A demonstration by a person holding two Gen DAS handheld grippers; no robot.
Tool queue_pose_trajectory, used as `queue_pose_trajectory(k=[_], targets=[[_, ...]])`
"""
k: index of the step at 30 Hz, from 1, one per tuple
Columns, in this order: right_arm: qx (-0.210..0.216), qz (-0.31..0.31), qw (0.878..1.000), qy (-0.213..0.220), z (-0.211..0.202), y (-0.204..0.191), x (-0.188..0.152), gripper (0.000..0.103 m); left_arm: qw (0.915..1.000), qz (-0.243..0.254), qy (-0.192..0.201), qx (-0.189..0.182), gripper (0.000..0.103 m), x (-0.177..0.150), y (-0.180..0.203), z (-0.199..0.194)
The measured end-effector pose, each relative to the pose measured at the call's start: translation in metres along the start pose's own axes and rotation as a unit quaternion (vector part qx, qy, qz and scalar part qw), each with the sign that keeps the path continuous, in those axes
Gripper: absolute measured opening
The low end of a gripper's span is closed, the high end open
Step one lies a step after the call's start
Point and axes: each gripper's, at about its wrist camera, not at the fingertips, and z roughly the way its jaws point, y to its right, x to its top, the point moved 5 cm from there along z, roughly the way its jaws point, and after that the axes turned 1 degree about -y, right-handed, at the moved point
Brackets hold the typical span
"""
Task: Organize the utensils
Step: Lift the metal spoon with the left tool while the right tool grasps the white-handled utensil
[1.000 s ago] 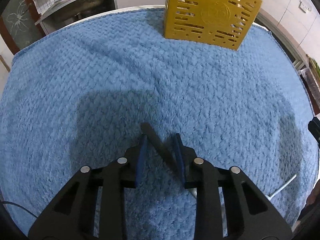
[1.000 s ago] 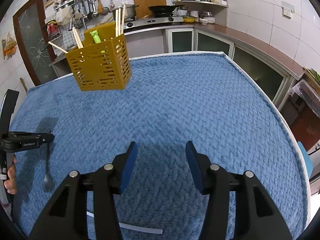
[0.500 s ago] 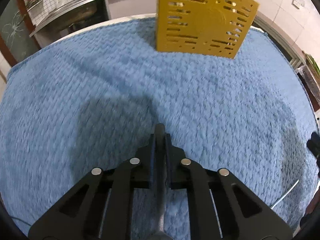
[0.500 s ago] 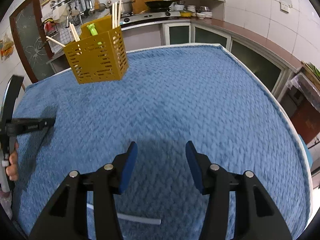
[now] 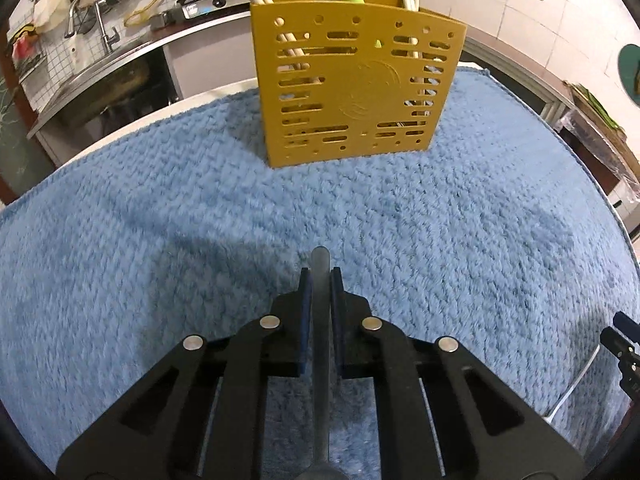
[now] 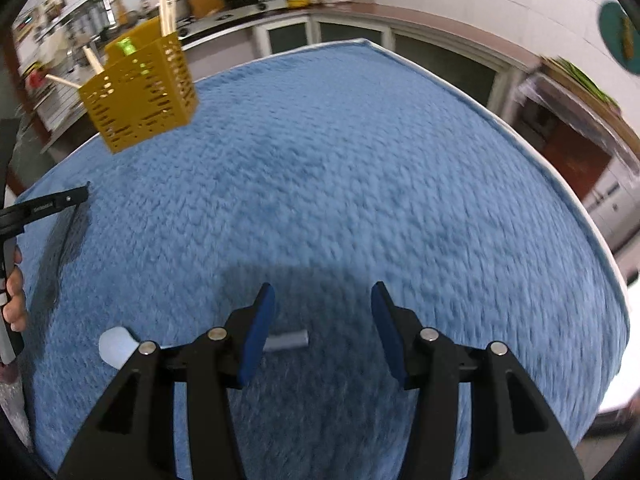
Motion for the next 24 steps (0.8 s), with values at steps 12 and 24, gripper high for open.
queue_pose_trajectory(k=[12,24], targets=[[-0.02,-0.012,0.999,-0.042,0.013,-0.006,-0.018,0.046,0.9997,-0.017,0.006,-0.019,0.008,-0.018,-0.02,-0.017],[0.016,-0.044,0.999,-0.015,0.066,-0.058,0.081,0.045,0.999,-0.044,0.001,-0.009,0.008,-0.01,-0.038,-0.004]])
